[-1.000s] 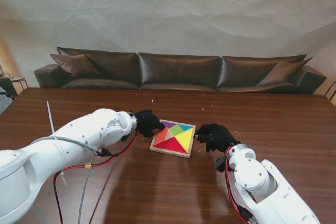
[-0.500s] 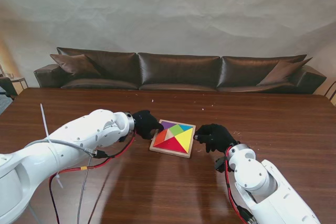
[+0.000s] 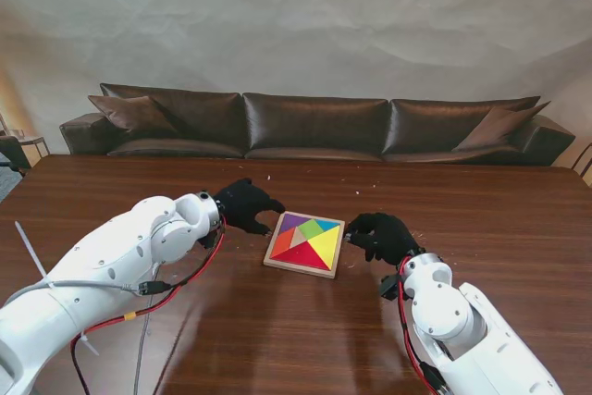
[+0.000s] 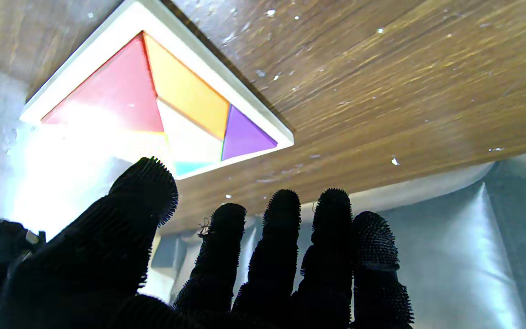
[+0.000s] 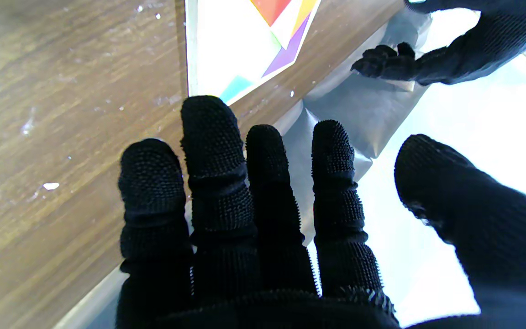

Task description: Assemble the tangram pieces into a square

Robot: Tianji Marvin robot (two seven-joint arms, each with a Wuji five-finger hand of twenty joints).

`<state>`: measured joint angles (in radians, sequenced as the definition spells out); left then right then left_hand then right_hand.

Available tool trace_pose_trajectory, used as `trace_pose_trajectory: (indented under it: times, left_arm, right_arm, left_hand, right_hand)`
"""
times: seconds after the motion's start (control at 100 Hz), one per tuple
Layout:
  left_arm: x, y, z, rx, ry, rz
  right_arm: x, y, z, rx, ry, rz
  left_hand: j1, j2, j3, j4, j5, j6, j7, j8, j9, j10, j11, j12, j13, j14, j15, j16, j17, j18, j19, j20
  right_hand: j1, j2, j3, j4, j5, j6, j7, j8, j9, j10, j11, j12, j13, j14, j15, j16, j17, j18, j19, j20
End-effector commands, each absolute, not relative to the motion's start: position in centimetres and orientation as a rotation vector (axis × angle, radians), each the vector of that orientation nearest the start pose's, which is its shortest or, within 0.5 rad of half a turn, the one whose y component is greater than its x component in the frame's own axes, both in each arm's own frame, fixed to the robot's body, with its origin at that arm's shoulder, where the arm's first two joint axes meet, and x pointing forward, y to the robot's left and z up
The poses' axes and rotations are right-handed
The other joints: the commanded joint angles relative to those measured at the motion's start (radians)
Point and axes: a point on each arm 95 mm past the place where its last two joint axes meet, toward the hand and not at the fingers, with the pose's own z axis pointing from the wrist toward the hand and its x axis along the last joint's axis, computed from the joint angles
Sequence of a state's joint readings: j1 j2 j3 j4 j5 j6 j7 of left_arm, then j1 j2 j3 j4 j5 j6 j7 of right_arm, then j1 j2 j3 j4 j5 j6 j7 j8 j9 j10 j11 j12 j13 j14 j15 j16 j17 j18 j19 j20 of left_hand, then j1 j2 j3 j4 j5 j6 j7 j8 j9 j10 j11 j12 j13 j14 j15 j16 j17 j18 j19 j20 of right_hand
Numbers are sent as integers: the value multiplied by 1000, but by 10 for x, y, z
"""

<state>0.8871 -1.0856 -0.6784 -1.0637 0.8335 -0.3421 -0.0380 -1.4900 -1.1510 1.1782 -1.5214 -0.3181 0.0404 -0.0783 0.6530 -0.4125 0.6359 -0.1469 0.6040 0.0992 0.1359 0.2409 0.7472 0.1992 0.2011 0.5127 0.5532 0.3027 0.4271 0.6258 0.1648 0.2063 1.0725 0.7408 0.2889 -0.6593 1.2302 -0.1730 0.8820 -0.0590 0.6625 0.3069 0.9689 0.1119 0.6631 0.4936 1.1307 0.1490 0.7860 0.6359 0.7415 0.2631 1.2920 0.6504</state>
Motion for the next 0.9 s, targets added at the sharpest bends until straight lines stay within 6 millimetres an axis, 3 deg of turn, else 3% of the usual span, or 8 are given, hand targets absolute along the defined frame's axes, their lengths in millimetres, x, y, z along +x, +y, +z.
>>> trace_pose_trajectory:
  times: [0.0, 0.31, 0.59, 0.74, 0.89]
  left_arm:
    - [512, -38, -320, -919, 2037, -1487]
    - [480, -19, -313, -1223, 1802, -1743]
    - [443, 0, -313, -1430, 1594, -1949]
    - [422, 13, -318, -1528, 1482, -2020]
    - [408, 20, -322, -1590, 1371, -2082]
  right_arm:
    - [422, 13, -329, -2276, -1250, -2286]
    - [423, 9, -317, -2211, -1232, -2450]
    - [411, 8, -310, -2122, -1245, -2540]
    - [402, 5, -310, -2060, -1265, -2581]
    - [399, 3, -309, -2021, -1258, -2648]
  left_hand:
    - [-33, 23, -24, 43, 25, -6, 3, 14, -27, 14, -29, -33, -29, 24, -60, -52, -33, 33, -83, -40]
    - [-20, 19, -106, 48, 13, 2, -5, 31, -107, 20, -94, -145, -114, 32, -205, -171, -93, 50, -293, -127]
    - [-16, 5, -171, 56, -9, 18, -8, 49, -177, 29, -124, -211, -194, 28, -295, -272, -105, 72, -562, -224]
    - [-4, 7, -212, 61, -24, 38, -7, 66, -190, 33, -127, -224, -209, 27, -309, -297, -88, 81, -667, -237]
    - [9, 9, -232, 65, -21, 41, -6, 78, -196, 34, -129, -232, -218, 34, -313, -307, -67, 89, -763, -232]
  right_hand:
    - [-21, -36, -4, 21, -28, -36, -7, 24, -43, 3, -1, 3, -39, 11, -3, 0, -172, 13, 14, 3]
    - [-33, -97, -10, 10, -76, -82, -27, 41, -125, -23, 4, 0, -155, 22, -35, -18, -251, 22, -35, 7]
    - [-54, -159, -28, 0, -141, -124, -55, 45, -237, -66, -26, -23, -313, 31, -208, -108, -369, 29, -182, -18]
    - [-74, -216, -33, -11, -199, -146, -82, 35, -297, -79, -76, -67, -380, 27, -313, -164, -430, 38, -292, -57]
    - [-77, -232, -30, -12, -199, -146, -77, 36, -297, -81, -73, -73, -383, 25, -328, -172, -437, 36, -310, -62]
